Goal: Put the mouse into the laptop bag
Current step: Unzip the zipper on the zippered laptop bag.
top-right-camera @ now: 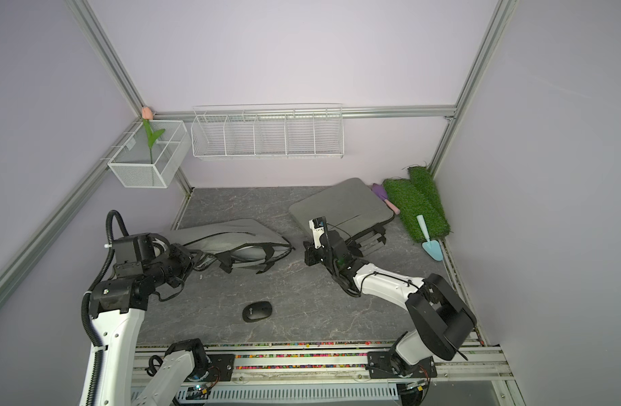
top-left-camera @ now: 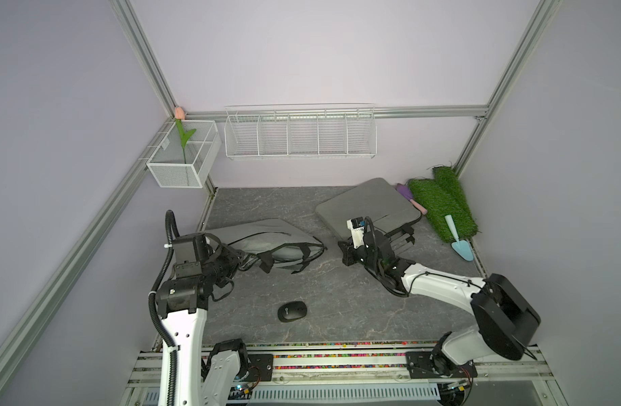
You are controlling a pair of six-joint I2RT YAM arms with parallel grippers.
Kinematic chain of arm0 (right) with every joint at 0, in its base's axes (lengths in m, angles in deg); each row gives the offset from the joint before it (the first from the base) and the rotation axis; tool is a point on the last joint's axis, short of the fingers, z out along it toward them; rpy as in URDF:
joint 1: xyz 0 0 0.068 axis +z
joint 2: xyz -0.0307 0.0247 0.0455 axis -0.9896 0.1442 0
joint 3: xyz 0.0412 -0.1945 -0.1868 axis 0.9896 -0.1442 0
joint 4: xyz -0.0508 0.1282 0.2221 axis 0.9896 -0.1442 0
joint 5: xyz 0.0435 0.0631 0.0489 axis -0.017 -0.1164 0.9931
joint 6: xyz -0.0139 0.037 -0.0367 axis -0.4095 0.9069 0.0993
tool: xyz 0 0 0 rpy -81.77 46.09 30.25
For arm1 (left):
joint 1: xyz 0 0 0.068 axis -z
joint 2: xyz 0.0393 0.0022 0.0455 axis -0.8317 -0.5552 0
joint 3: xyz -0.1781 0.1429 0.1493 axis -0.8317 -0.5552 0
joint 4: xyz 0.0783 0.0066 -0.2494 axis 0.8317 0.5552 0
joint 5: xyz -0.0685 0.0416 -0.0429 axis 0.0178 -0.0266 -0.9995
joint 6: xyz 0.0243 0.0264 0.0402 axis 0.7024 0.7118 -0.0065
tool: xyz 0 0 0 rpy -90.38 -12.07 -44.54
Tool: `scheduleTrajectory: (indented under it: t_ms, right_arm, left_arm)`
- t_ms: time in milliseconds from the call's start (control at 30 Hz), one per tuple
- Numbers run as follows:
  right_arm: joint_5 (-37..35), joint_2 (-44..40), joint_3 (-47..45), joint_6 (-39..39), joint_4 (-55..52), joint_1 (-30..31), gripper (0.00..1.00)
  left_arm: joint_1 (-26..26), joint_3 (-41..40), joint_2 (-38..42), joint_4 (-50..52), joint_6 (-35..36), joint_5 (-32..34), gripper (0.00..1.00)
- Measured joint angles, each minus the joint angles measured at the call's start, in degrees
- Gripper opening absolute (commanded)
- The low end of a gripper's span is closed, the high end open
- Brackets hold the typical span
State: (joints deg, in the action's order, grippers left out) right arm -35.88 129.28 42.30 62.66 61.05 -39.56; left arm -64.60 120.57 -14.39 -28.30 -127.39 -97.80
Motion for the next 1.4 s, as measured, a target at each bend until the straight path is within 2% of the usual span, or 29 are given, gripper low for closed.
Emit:
scheduleTrajectory:
  t_ms: [200, 300, 400, 433, 500, 633, 767, 867, 967, 1033, 1067, 1100, 1133, 1233, 1267, 1300, 1400]
  right_arm:
    - [-1.46, -4.39, -0.90, -1.57, -2.47, 2.45, 0.07]
    - [-1.97, -4.04, -0.90, -3.48, -3.43, 4.26, 0.20]
    - [-2.51, -0.83, -0.85, -5.53, -3.08, 5.03, 0.42]
    - [-2.73, 1.14, -0.87, -6.05, -2.75, 5.05, 0.47]
    - [-2.75, 4.90, -0.92, -6.51, -2.27, 5.01, 0.53]
    - [-2.49, 9.88, -0.92, -6.36, -2.05, 4.98, 0.57]
    - [-2.29, 10.21, -0.87, -5.86, -1.38, 5.09, 0.59]
    - [-2.75, 10.12, -0.92, -5.03, -0.72, 5.86, 0.64]
    - [-3.96, 9.60, -1.60, -4.04, -0.37, 7.45, 0.75]
    - [-5.35, 8.26, -3.39, -3.17, -0.07, 8.61, 0.79]
    - [-5.95, 7.34, -4.61, -2.78, 0.11, 9.11, 0.84]
    - [-6.54, 6.23, -5.90, -2.29, 0.15, 9.53, 0.97]
    - [-7.08, 5.33, -6.91, -1.64, 0.17, 9.77, 0.89]
    - [-8.41, 1.79, -9.90, -0.74, 0.13, 10.10, 0.89]
    - [-8.61, 0.55, -10.75, -0.13, 0.20, 10.08, 0.89]
    - [-8.76, -0.96, -11.74, 0.50, 0.33, 10.10, 0.89]
    - [-9.70, -5.46, -13.88, 2.58, -0.48, 10.25, 0.89]
  left_arm:
    - [-1.70, -3.26, -7.02, -8.24, 1.03, 3.17, 0.00]
    - [-2.25, -4.85, -8.76, -11.08, 0.83, 4.35, 0.00]
    - [-2.23, -4.92, -8.00, -11.47, 0.85, 4.46, 0.00]
    - [-2.23, -4.92, -7.17, -11.50, 0.92, 4.28, 0.00]
    - [-2.23, -4.85, -5.16, -11.21, 1.09, 3.74, 0.00]
    - [-1.22, -4.96, -1.38, -11.19, 1.20, 2.03, 0.00]
    - [5.11, -9.01, -0.52, -15.74, 0.11, 3.76, 0.00]
    - [12.20, -13.07, -2.08, -18.73, -0.98, 8.28, 0.08]
    - [19.37, -15.39, -4.74, -20.76, -2.54, 12.13, 0.07]
    - [24.24, -16.20, -6.69, -22.45, -3.69, 14.10, 0.07]
    - [26.67, -16.48, -7.85, -23.58, -4.28, 15.19, 0.07]
    - [29.00, -16.68, -9.25, -24.90, -4.83, 16.11, 0.06]
    - [30.93, -16.72, -10.91, -26.10, -5.35, 16.94, 0.05]
    - [34.21, -16.59, -17.27, -29.20, -6.32, 18.40, 0.05]
    - [34.67, -16.20, -20.11, -29.68, -6.75, 18.36, 0.08]
    - [34.95, -15.61, -22.95, -30.12, -7.02, 18.23, 0.19]
    - [35.41, -14.36, -28.81, -30.86, -7.08, 17.38, 0.39]
